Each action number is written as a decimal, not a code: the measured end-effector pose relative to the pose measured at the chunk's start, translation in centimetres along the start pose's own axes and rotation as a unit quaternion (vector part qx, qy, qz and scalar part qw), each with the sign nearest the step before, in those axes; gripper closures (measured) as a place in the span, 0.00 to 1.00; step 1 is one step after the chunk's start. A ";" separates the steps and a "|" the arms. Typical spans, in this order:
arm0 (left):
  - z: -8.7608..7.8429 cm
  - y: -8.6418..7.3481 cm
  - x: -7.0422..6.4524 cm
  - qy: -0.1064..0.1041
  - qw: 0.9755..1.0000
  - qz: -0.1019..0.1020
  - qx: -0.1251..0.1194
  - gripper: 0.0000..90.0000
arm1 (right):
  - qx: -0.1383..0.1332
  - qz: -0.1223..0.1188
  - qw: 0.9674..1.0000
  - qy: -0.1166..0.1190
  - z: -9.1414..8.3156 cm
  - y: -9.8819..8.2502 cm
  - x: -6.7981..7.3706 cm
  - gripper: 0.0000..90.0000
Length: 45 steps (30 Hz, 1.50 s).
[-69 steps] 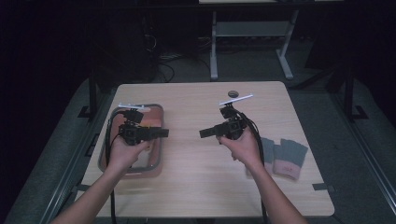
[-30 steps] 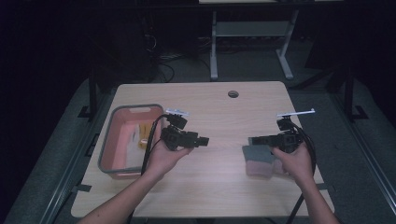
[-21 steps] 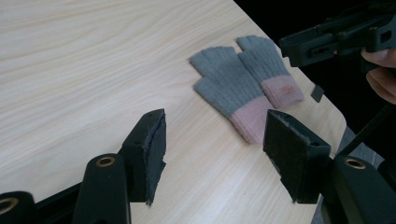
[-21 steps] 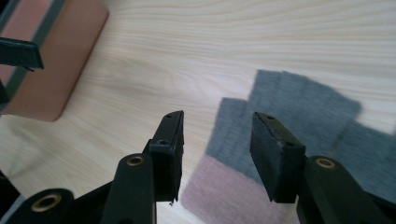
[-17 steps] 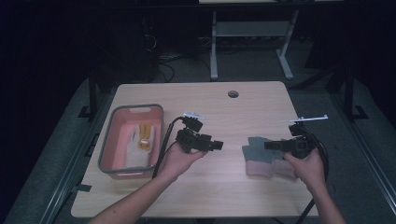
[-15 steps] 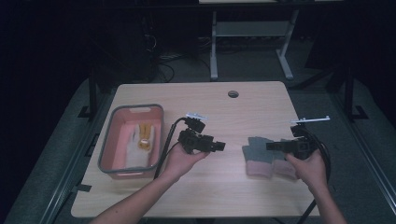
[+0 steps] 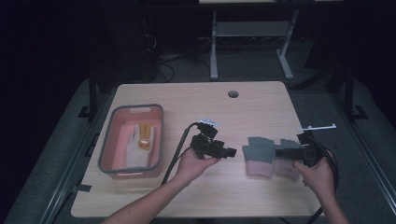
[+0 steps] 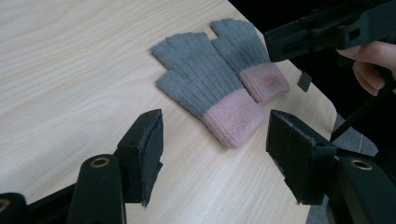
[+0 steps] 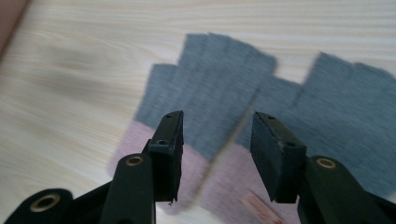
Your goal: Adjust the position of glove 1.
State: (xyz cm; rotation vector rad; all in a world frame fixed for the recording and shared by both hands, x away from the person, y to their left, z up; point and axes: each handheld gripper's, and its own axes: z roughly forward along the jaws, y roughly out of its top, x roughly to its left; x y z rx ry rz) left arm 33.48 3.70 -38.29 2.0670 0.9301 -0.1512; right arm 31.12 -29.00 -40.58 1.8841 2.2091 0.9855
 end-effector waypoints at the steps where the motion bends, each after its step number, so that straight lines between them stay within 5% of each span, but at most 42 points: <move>1: 0.2 -0.1 -0.1 -0.002 1.000 -0.002 0.000 0.40 | 0.001 -0.001 1.000 -0.006 0.1 -0.2 -0.2 0.59; 19: 1.9 -0.8 -0.3 -0.007 1.000 -0.002 0.014 0.37 | 0.041 -0.020 0.995 -0.088 2.3 -2.1 -2.0 0.59; 24: 2.6 -1.2 -0.1 -0.008 1.000 -0.008 0.019 0.36 | 0.041 -0.030 0.994 -0.094 2.7 -2.5 -1.8 0.62; 35: 3.3 -1.8 -0.5 -0.014 1.000 -0.015 0.022 0.36 | 0.043 -0.013 0.997 -0.065 2.6 -2.4 -2.5 0.88; 45: 2.8 -1.7 0.0 -0.012 0.999 -0.028 0.016 0.36 | 0.041 -0.013 0.998 -0.056 2.0 -2.2 -2.7 0.91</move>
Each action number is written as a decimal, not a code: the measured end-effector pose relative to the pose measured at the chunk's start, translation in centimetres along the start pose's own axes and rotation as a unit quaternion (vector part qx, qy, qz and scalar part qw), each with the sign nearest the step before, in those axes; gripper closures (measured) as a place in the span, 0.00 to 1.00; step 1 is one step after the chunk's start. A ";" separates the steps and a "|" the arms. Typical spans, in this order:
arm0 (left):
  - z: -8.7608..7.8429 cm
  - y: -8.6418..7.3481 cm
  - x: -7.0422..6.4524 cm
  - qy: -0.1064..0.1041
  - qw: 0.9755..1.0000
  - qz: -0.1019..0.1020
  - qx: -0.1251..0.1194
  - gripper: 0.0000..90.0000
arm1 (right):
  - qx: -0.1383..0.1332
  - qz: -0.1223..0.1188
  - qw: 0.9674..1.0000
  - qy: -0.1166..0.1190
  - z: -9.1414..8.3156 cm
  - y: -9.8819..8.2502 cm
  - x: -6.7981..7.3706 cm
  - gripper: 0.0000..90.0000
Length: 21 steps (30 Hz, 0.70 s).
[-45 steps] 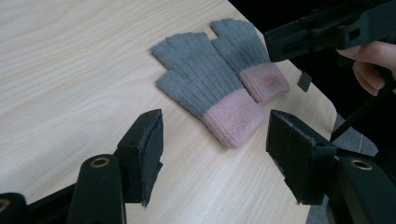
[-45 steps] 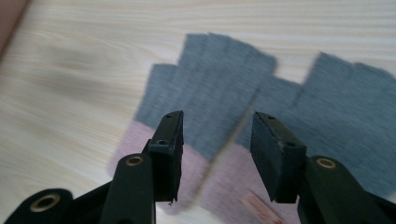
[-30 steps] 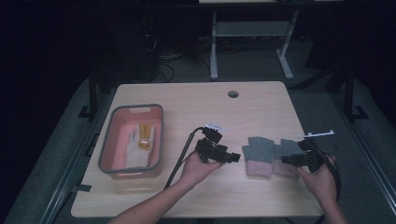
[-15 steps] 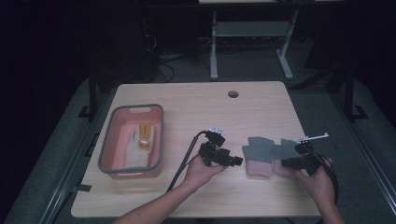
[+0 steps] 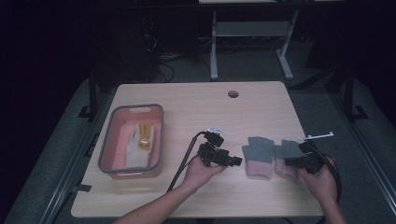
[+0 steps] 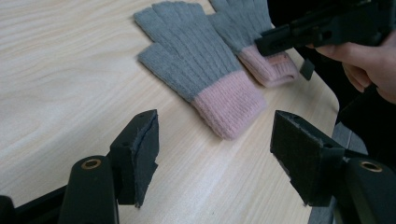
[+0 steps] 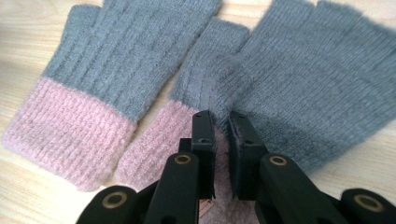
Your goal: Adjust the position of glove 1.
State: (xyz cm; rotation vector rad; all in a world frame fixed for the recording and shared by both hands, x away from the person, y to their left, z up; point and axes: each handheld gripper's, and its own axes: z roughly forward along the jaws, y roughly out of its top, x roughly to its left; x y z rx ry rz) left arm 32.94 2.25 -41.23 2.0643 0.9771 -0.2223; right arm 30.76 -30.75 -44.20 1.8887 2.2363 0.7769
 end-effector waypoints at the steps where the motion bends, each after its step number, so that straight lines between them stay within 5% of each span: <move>1: 0.0 0.0 0.1 0.001 1.000 0.000 -0.001 0.36 | 0.001 0.003 1.000 0.000 -0.1 0.0 0.1 0.91; 11: -0.1 -0.1 0.5 0.007 1.000 -0.004 -0.001 0.36 | -0.034 -0.014 0.999 0.018 -2.4 1.2 1.7 0.91; 21: -0.1 -0.4 1.0 0.006 1.000 -0.014 -0.002 0.36 | -0.019 -0.052 0.997 0.045 -0.7 2.8 6.0 0.91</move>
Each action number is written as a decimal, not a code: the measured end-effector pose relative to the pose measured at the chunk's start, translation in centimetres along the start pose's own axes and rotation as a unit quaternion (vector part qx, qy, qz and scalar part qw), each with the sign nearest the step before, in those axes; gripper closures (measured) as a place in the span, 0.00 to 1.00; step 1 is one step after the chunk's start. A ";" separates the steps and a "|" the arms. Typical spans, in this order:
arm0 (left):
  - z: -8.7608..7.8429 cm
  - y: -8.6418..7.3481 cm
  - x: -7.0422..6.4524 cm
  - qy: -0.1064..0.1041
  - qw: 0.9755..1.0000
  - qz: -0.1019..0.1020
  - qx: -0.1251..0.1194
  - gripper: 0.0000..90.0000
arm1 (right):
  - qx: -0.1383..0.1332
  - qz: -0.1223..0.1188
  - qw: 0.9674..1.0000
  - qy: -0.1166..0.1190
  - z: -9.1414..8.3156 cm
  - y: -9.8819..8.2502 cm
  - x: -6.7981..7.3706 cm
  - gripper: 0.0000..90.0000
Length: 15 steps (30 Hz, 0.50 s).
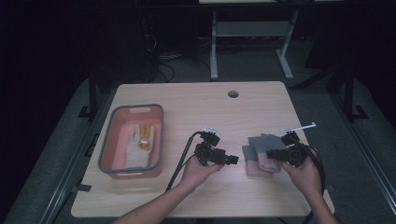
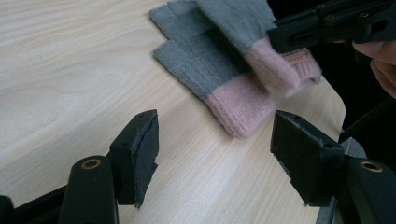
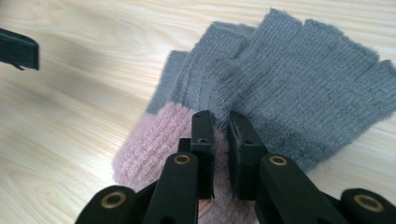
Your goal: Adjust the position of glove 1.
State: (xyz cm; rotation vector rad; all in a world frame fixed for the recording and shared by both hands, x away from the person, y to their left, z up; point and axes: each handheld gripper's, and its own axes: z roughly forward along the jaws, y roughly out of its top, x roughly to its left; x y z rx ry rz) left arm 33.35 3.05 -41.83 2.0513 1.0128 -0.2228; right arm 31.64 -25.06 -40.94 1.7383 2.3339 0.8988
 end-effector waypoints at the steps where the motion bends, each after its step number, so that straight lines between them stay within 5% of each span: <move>1: 0.0 0.0 0.1 0.001 1.000 0.000 0.001 0.36 | 0.000 0.000 1.000 0.000 0.0 0.0 0.0 0.91; 15: 0.6 -0.1 0.4 -0.006 1.000 -0.010 0.000 0.36 | 0.028 -0.014 0.999 0.007 2.6 0.7 1.4 0.89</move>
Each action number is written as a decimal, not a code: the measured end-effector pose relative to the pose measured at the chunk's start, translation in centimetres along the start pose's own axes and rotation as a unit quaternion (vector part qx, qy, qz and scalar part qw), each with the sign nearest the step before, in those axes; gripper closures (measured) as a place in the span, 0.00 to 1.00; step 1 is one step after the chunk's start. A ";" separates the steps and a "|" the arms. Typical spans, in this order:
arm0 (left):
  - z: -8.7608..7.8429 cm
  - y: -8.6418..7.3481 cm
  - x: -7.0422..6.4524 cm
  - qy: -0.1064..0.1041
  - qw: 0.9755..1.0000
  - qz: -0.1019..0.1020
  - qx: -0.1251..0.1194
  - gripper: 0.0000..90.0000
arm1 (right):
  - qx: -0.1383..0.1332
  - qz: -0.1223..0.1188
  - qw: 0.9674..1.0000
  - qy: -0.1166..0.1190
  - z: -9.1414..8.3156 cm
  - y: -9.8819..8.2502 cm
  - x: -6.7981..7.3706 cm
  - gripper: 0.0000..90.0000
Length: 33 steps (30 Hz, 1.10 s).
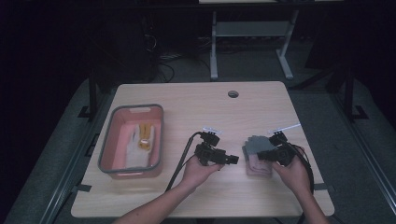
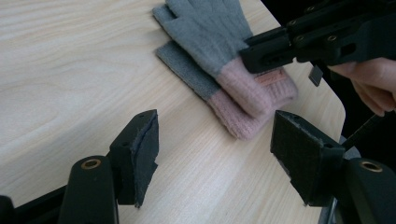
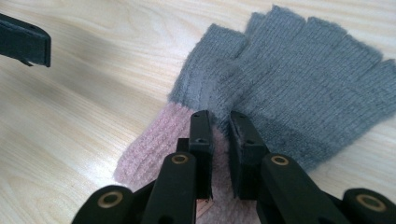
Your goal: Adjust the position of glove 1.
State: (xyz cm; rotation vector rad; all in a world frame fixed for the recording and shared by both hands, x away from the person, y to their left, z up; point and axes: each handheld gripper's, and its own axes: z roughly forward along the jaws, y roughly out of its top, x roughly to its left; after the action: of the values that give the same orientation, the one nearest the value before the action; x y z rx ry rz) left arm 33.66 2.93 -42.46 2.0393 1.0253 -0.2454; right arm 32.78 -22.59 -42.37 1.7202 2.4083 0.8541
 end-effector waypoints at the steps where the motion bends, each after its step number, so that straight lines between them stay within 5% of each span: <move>1: 0.2 0.0 0.0 -0.001 1.000 -0.004 0.001 0.36 | 0.002 -0.001 1.000 0.001 0.1 -0.1 0.0 0.89; 8: 1.4 0.2 -0.2 -0.001 1.000 -0.009 0.012 0.36 | -0.010 0.002 1.000 0.013 -0.4 -0.3 -0.3 0.77; 13: 2.6 0.6 -0.3 -0.001 1.000 -0.017 0.013 0.36 | -0.033 0.028 0.999 0.021 -1.5 -0.7 -1.6 0.66; 22: 5.3 1.1 0.0 -0.011 0.998 -0.053 0.017 0.37 | -0.048 0.094 0.994 0.041 -1.5 -2.2 -4.5 0.56; 33: 7.3 0.6 -0.4 -0.030 0.997 -0.067 0.037 0.41 | -0.049 0.127 0.988 0.076 -0.2 -3.6 -5.5 0.51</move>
State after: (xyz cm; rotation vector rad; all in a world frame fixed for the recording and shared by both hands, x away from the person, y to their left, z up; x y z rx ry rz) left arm 35.18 -2.89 -46.58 2.0192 1.1308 -0.4189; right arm 31.70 -28.40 -45.36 2.0198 2.2204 1.1541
